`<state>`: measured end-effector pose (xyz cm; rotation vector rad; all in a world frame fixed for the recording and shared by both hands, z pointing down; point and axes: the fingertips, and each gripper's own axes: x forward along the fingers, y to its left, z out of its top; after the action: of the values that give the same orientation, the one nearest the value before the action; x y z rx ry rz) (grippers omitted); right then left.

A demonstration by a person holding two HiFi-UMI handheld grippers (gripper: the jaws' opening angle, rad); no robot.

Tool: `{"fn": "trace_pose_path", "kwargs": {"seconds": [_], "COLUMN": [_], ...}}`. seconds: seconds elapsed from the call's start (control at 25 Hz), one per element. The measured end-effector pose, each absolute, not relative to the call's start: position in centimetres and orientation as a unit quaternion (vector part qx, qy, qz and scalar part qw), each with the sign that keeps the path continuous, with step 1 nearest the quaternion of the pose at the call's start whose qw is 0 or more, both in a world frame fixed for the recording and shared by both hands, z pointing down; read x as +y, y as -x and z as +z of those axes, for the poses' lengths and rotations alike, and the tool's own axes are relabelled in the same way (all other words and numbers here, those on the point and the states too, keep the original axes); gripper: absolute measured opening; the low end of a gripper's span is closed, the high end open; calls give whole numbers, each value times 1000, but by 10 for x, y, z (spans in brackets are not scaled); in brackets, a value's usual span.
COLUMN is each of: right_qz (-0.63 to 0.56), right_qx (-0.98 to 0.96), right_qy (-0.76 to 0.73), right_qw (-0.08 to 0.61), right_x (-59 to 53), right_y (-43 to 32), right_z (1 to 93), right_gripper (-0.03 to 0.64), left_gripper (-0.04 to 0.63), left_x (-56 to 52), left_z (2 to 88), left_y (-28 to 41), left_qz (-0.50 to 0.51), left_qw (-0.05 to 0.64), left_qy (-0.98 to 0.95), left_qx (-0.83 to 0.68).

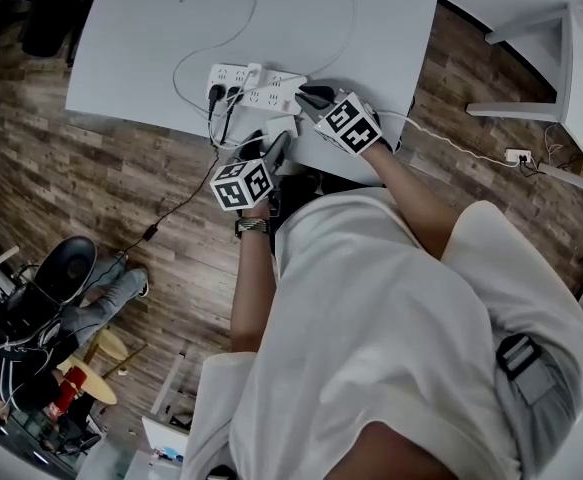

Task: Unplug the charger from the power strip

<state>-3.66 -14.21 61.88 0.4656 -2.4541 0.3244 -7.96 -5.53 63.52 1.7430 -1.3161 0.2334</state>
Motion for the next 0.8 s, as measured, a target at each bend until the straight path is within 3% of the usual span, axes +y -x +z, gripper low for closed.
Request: {"fn": "trace_pose_path", "kwargs": {"seconds": [0.52, 0.8], "right_qz": [145, 139], "right_qx": [-923, -920], "right_qy": [-192, -215], "right_qw": [301, 298], "right_x": [-128, -120], "right_y": [32, 28], "right_z": [599, 579], "right_gripper": [43, 43], "left_gripper": [321, 321], "left_x": [-26, -10], "left_z": [640, 639], "left_y": [77, 80], "left_qz": [194, 193], "left_qw": [430, 438], "left_qy": [-741, -751], "left_qx": [-478, -454]}}
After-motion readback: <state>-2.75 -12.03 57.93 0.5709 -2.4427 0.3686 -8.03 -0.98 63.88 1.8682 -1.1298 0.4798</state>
